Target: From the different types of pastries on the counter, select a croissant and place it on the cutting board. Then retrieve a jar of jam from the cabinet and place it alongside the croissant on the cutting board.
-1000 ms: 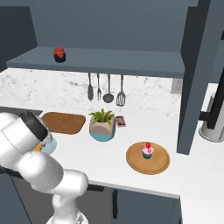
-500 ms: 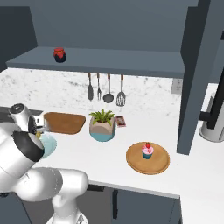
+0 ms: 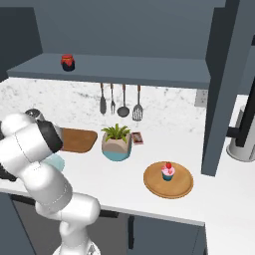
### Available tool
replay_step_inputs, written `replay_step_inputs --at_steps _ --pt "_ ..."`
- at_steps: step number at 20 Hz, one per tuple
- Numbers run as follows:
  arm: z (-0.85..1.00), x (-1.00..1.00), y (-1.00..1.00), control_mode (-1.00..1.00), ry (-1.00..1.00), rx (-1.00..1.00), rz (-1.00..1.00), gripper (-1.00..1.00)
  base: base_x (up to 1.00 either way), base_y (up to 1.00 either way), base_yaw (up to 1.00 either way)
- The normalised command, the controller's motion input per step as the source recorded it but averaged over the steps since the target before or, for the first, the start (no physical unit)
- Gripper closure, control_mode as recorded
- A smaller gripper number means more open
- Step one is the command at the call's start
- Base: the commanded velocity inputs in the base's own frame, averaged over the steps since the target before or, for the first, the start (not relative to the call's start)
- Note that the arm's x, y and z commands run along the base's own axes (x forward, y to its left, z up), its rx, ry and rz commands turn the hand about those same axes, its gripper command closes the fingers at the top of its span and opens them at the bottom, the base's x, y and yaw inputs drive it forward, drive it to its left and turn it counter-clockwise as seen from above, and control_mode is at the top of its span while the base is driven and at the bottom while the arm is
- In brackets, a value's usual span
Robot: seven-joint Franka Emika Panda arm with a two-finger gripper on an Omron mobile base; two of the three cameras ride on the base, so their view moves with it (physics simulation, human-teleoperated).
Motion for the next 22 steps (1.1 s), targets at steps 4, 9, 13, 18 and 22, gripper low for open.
replay_step_inputs --at_steps 4,9,13,18,22 --pt "0.01 0.94 0.10 -1.00 0.00 0.00 0.12 1.00 0.00 0.00 0.00" --pt "-0.04 0.77 0.00 -1.00 -0.03 -0.05 0.04 1.00 0.00 0.00 0.00" --pt "-0.21 0.28 0.01 -1.00 -0.03 -0.08 0.00 1.00 0.00 0.00 0.00" --pt "-0.46 0.76 0.28 -1.00 0.01 -0.05 0.04 1.00 0.00 0.00 0.00" --pt "-0.37 0.66 0.18 -1.00 0.00 0.00 0.05 1.00 0.00 0.00 0.00"
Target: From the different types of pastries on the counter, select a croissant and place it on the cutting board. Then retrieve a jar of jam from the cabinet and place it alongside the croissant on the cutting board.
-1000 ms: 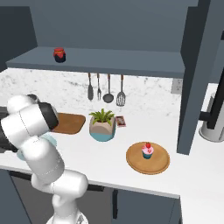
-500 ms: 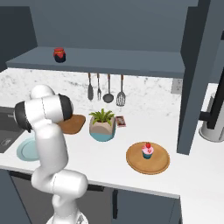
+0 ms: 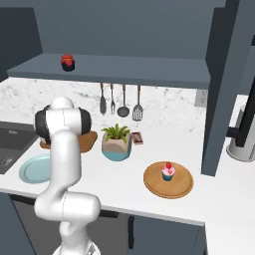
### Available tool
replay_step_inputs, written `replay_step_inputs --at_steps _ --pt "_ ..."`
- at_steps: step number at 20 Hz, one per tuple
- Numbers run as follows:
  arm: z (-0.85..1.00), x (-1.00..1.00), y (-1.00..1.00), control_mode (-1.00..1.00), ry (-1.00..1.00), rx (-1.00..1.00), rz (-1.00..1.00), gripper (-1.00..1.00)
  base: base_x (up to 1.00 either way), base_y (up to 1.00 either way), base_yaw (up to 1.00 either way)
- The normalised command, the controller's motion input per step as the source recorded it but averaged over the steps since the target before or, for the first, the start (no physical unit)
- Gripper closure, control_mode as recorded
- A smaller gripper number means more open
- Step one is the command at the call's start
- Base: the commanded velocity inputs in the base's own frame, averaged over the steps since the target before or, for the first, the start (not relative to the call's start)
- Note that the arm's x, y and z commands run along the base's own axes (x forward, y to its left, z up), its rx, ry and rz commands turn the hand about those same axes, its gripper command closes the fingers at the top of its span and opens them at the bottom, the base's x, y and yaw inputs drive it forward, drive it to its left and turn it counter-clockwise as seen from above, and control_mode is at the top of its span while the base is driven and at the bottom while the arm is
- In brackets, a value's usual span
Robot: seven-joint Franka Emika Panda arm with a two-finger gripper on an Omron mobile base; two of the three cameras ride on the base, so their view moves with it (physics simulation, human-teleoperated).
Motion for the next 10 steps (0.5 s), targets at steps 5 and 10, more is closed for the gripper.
replay_step_inputs --at_steps 5,10 --pt "-0.23 0.33 0.18 -1.00 -0.02 -0.01 0.03 -1.00 0.00 0.00 0.00" --pt "0.00 0.05 0.00 -1.00 -0.01 0.00 0.01 -1.00 0.00 0.00 0.00"
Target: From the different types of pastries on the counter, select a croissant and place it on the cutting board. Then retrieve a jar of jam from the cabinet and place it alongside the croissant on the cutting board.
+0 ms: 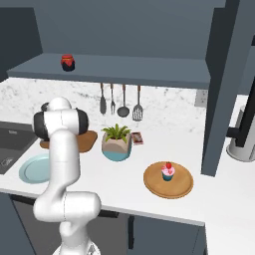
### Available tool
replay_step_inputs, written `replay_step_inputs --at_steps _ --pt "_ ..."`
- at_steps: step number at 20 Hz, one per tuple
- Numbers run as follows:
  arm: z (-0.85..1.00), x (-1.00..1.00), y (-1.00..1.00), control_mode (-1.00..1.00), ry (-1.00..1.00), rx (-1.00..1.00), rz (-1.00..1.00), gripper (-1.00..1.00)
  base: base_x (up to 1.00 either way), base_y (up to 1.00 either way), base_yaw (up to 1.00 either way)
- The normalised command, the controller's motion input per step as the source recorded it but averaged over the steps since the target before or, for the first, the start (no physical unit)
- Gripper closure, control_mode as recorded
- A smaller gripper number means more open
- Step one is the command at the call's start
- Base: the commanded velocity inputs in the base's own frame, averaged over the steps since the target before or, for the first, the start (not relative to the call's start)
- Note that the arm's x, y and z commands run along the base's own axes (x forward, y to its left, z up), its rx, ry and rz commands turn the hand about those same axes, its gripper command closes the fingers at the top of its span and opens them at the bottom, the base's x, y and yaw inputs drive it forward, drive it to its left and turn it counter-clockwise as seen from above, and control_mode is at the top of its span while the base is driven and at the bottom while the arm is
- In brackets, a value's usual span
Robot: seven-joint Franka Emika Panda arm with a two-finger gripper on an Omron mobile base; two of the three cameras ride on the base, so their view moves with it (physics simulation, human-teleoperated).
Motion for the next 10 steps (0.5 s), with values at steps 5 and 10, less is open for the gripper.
replay_step_inputs --at_steps 5,10 --pt "0.22 0.00 0.00 -1.00 -0.02 0.00 0.00 -1.00 0.00 0.00 0.00" --pt "0.45 -0.23 0.00 -1.00 -0.15 0.00 0.00 -1.00 0.00 0.00 0.00"
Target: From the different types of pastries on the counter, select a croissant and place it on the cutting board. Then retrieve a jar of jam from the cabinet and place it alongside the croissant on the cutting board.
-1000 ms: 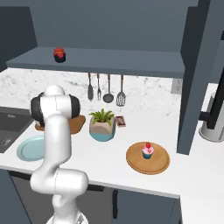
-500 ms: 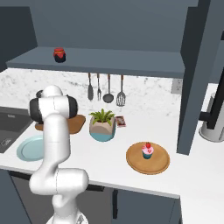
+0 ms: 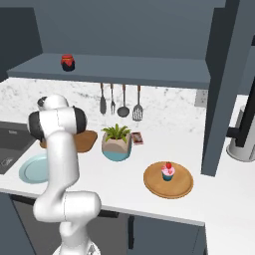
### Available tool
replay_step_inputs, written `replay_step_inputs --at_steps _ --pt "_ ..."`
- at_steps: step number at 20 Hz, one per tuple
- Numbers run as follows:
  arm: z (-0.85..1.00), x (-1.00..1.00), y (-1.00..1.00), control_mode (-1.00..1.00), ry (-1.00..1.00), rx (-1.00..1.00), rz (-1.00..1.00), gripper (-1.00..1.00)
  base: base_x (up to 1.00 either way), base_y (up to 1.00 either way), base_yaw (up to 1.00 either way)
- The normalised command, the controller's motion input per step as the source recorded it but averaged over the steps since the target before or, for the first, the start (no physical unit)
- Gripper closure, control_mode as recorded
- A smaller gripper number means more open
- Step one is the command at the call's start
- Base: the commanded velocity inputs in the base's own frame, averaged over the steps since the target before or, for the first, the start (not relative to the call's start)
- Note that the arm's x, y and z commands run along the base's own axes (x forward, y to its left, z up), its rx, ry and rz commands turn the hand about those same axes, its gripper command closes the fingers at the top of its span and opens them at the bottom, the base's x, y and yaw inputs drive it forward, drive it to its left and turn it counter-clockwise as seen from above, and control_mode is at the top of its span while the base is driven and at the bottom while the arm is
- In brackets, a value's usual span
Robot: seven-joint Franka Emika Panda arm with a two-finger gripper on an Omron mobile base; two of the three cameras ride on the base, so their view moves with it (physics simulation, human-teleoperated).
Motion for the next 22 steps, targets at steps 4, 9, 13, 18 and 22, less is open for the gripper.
replay_step_inputs --at_steps 4,9,13,18,22 --pt "0.07 -0.74 -0.17 -1.00 -0.21 0.00 0.00 -1.00 0.00 0.00 0.00" --pt "0.68 -0.63 -0.45 -1.00 -0.17 0.13 -0.06 -1.00 0.00 0.00 0.00" --pt "0.88 -0.76 -0.43 -1.00 -0.14 0.16 -0.09 -1.00 0.00 0.00 0.00" --pt "0.83 -0.85 -0.39 -1.00 -0.13 0.21 -0.05 -1.00 0.00 0.00 0.00" --pt "0.93 -0.82 -0.42 -1.00 -0.16 0.22 -0.01 -1.00 0.00 0.00 0.00"
